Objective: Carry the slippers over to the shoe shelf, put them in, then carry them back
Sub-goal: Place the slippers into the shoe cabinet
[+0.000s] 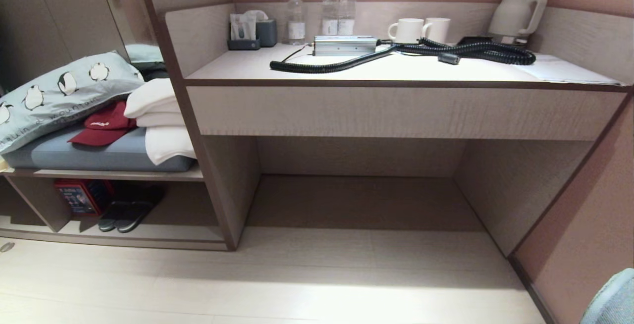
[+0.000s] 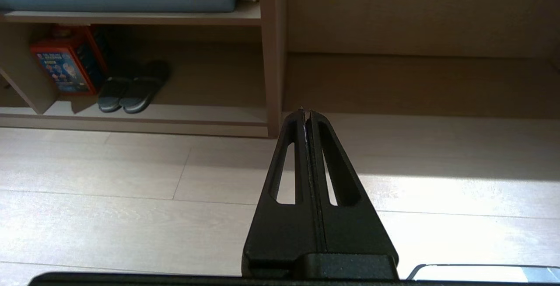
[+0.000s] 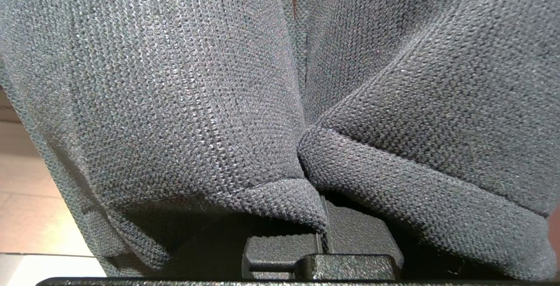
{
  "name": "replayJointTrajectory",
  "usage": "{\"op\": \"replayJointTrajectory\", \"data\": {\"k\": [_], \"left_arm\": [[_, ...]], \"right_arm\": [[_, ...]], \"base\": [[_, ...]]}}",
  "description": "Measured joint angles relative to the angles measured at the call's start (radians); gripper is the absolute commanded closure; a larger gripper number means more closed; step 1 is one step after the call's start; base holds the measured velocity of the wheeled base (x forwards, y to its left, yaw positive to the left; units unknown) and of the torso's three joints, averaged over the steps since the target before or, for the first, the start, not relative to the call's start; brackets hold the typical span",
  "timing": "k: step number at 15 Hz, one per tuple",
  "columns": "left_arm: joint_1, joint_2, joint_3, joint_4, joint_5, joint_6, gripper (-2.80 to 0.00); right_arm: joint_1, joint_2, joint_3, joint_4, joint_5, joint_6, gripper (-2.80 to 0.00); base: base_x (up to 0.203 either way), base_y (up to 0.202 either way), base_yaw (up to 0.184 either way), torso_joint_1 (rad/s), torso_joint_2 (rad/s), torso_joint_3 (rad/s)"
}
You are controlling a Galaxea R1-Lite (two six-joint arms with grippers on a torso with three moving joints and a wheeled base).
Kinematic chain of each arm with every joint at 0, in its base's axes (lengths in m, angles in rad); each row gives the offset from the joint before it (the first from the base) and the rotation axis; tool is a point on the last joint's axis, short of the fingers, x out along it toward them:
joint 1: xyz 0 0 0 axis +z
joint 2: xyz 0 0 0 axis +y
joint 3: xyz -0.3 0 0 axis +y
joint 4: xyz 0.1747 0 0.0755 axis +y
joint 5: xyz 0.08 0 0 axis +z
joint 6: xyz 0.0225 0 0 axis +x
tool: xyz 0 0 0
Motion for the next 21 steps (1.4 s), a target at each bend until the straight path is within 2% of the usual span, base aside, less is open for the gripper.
{"op": "replayJointTrajectory", "data": {"k": [12, 21], "left_arm": [[0.0, 0.0, 0.0, 0.0, 0.0, 0.001, 0.0], [0.0, 0.0, 0.0, 0.0, 0.0, 0.001, 0.0]], "right_arm": [[-0.001, 0.0, 0.0, 0.0, -0.002, 0.001, 0.0], [0.0, 0.0, 0.0, 0.0, -0.002, 0.001, 0.0]], "base": [[0.0, 0.0, 0.0, 0.001, 0.0, 0.046], [0.001, 0.185, -0.001, 0.003, 0.0, 0.003]]}}
